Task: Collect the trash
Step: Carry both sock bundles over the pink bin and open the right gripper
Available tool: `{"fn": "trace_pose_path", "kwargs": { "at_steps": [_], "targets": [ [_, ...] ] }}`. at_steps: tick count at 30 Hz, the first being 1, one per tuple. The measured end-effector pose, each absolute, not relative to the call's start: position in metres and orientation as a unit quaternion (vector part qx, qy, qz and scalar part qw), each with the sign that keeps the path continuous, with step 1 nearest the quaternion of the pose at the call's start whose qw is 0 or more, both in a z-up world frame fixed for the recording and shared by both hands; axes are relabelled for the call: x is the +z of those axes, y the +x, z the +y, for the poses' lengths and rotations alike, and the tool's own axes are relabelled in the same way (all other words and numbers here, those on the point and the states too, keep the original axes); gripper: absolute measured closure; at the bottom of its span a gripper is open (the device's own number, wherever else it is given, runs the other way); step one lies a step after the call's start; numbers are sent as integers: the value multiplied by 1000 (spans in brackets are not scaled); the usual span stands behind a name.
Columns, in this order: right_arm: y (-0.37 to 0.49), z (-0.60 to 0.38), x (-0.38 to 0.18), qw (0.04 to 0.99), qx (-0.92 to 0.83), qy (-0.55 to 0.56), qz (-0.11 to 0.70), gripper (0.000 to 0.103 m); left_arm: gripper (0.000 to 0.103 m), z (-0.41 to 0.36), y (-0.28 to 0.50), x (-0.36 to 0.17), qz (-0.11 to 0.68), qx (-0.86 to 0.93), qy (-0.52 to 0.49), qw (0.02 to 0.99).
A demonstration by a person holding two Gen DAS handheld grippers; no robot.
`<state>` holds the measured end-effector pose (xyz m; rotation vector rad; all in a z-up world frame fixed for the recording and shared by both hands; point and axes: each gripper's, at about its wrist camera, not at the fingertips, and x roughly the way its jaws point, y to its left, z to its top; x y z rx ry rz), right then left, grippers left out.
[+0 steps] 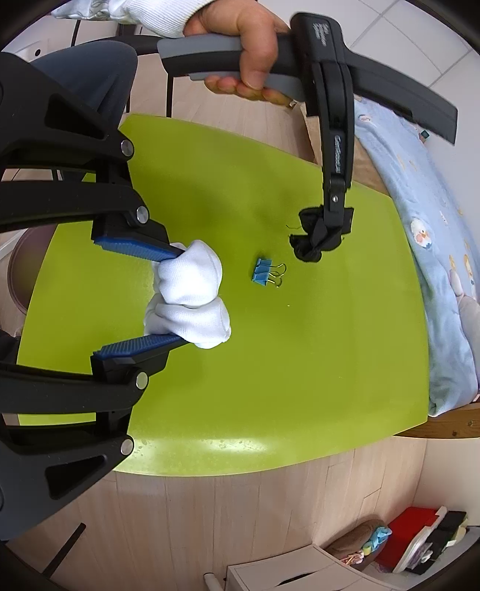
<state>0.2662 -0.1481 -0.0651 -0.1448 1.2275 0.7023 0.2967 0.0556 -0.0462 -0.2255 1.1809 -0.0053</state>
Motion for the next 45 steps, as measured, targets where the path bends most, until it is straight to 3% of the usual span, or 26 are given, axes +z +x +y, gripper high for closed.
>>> {"fn": "trace_pose_path", "kwargs": {
  "at_steps": [14, 26, 45],
  "targets": [
    [211, -164, -3, 791, 339, -83, 504, 65, 90, 34, 162, 31, 483, -15, -64, 873],
    [122, -185, 30, 798, 371, -102, 463, 65, 90, -3, 44, 43, 447, -25, -63, 892],
    [34, -205, -18, 752, 408, -119, 503, 65, 90, -19, -47, 13, 457, -18, -88, 885]
  ]
}}
